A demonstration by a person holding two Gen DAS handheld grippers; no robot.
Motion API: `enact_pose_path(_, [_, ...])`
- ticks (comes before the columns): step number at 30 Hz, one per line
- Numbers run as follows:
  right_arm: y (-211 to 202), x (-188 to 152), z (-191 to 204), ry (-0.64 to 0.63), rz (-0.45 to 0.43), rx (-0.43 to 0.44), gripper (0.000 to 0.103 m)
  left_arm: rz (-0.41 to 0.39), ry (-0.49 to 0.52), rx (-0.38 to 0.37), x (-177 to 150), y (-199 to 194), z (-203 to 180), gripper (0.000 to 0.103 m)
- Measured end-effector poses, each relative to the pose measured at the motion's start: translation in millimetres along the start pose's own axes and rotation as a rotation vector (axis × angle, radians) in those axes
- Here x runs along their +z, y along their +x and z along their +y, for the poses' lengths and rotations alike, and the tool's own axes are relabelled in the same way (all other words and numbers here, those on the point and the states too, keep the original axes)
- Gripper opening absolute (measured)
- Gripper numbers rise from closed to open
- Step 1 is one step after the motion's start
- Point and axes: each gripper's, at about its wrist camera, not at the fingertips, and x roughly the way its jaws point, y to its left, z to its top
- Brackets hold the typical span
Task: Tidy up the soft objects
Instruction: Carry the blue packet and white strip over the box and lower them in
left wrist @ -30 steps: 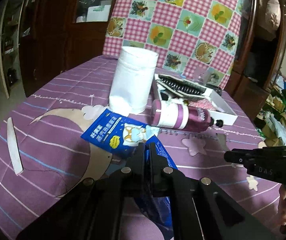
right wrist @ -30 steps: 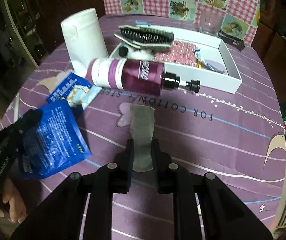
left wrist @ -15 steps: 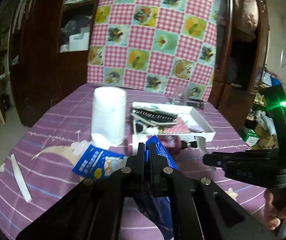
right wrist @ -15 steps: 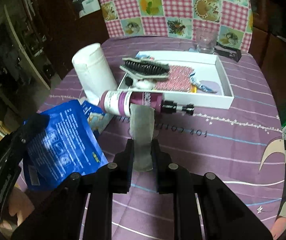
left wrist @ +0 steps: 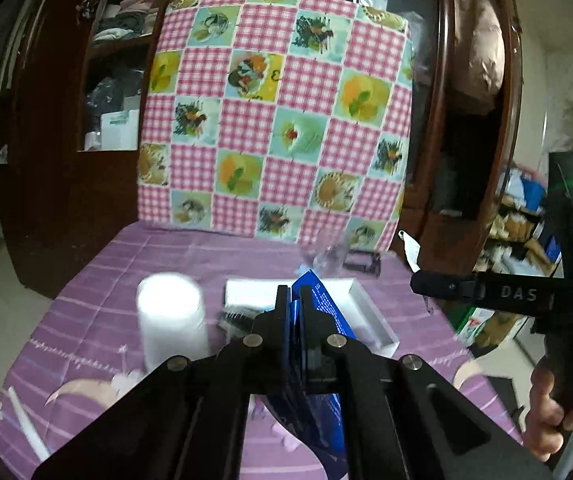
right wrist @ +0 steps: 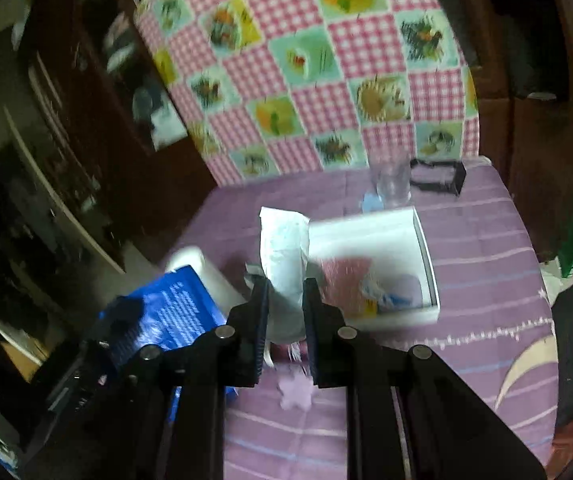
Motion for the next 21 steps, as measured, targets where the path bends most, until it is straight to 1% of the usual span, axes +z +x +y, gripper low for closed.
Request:
enact_pose_path(1, [-0.6, 8.0, -2.3, 0.013, -0.017, 0.011, 0.019, -0.001, -0.005, -0.008, 4.9, 5.4, -0.8, 0.002])
enact_pose_path(5, [5.9, 24.3, -11.7, 0.039, -0.064, 0.007, 0.019, 0.009, -0.039, -0.065, 19.7, 38.7, -6.6, 0.002])
enact_pose_path(8, [18.6, 31.6, -23.2, 0.035, -0.067, 0.006, 0.019, 0.027, -0.065, -0.1, 20.7, 68.2, -6.5, 0.002])
enact_pose_path(12, [38.6, 43.0, -45.3, 0.047, -0.061, -0.018, 0.019, 0.049, -0.108, -0.112, 24.6, 106.5, -3.1, 0.002])
enact_pose_path(15, [58.1, 43.1, -62.5, 0.075, -0.042, -0.011, 0.019, 0.073, -0.134, -0.109, 25.2, 133.8, 0.8, 0.002])
enact_pose_path(17, [77.1, 43.3, -73.4, 0.085, -0.008, -0.009, 0.019, 0.097, -0.145, -0.101, 14.5, 151.2, 4.4, 0.002])
enact_pose_path(18, [83.5, 42.1, -76.8, 0.082, 0.001, -0.008, 0.019, 0.108, -0.167, -0.104, 5.7, 161.3, 9.0, 0.002])
enact_pose_path(19, [89.8, 40.7, -79.4, 0.074, 0.015, -0.014, 0.019, 0.129, -0.173, -0.102, 2.2, 169.6, 11.1, 0.002])
enact_pose_path(20, [98.3, 38.7, -83.6, 0.075, 0.033, -0.025, 0.019, 0.176, -0.185, -0.09, -3.9, 183.0, 15.2, 0.002])
enact_pose_path(21, [103.8, 36.8, -86.8, 0.08, 0.046, -0.034, 0.019, 0.187, -0.196, -0.091, -7.2, 188.6, 18.0, 0.002])
